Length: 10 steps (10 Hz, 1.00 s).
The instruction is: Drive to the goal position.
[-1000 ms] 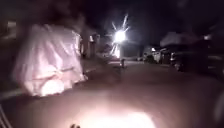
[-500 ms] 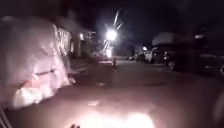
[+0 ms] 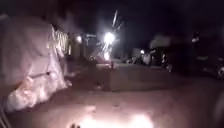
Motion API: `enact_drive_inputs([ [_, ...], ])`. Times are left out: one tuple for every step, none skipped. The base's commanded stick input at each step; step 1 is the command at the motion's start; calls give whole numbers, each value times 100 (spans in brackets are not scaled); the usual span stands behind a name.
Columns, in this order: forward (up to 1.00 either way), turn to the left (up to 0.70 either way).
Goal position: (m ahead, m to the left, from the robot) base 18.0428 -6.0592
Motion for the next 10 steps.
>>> enact_drive_inputs([
  [100,-7],
  [100,-3],
  [100,0],
  [100,0],
  [100,0],
  [100,0],
  [100,0],
  [100,0],
  [100,0],
  [100,0],
])
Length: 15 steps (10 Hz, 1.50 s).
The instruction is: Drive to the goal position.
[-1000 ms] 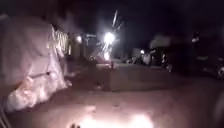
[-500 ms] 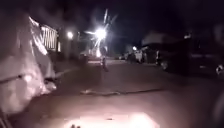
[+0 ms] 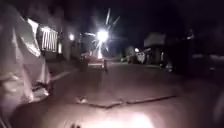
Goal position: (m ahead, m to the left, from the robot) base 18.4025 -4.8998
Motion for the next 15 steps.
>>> enact_drive_inputs([
  [100,0],
  [100,0],
  [100,0],
  [100,0],
  [100,0],
  [100,0],
  [100,-14],
  [100,-27],
  [100,-27],
  [100,-27],
  [100,-27],
  [100,-27],
  [100,-27],
  [100,-27],
  [100,-27],
])
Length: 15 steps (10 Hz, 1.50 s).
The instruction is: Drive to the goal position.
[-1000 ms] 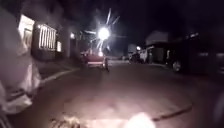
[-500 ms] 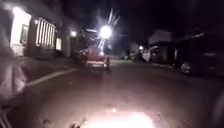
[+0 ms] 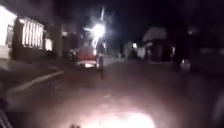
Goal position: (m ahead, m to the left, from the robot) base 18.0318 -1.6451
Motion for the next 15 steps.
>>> enact_drive_inputs([
  [100,-27],
  [100,-27],
  [100,-27],
  [100,-27],
  [100,-10],
  [100,0],
  [100,0],
  [100,0],
  [100,0],
  [100,0],
  [100,0],
  [100,0],
  [100,0],
  [100,0],
  [100,0],
])
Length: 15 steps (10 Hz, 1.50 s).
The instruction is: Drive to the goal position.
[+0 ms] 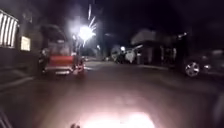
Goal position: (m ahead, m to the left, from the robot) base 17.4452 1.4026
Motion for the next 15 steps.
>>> enact_drive_inputs([
  [100,0],
  [100,0],
  [100,0],
  [100,0],
  [100,0],
  [100,0],
  [100,0],
  [100,0],
  [100,0],
  [100,0],
  [100,0],
  [100,0],
  [100,0],
  [100,0],
  [100,0],
])
